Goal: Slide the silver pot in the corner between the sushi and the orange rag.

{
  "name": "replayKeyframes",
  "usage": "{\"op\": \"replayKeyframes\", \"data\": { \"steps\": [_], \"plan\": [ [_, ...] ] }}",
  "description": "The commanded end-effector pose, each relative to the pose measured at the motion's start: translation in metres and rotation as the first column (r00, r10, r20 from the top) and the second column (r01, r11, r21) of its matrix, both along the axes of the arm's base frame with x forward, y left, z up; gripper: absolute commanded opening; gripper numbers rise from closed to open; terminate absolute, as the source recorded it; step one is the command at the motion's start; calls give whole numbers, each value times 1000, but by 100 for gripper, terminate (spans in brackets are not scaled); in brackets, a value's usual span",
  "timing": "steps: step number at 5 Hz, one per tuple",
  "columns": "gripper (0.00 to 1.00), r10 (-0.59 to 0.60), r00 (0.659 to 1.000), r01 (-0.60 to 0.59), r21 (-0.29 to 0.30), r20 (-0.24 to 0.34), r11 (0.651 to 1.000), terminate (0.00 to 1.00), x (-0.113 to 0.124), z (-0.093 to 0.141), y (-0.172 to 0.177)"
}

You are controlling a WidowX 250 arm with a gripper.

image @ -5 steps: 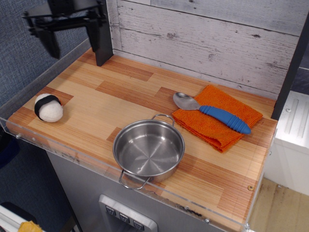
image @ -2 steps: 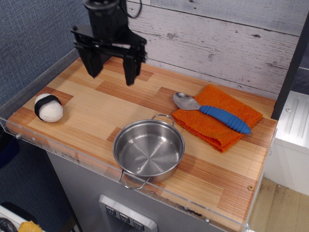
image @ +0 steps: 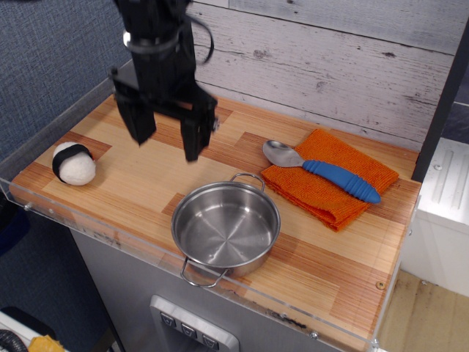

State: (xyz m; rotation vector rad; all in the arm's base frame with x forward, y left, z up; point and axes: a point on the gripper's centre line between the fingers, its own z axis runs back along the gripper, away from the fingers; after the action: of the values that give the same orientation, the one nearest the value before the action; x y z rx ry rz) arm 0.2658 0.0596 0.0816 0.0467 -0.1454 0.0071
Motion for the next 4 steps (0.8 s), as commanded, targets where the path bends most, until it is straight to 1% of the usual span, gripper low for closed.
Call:
{"op": "replayKeyframes", "data": {
  "steps": [1,3,4],
  "plan": [
    [100,-107,994,107,4,2,994,0,-24,-21,-5],
    [100,-146,989,145,-17,-40,989,0,-30,-52,-4],
    [100,-155,988,154,-25,-30,988,0,-23,-60,-10]
  ]
}}
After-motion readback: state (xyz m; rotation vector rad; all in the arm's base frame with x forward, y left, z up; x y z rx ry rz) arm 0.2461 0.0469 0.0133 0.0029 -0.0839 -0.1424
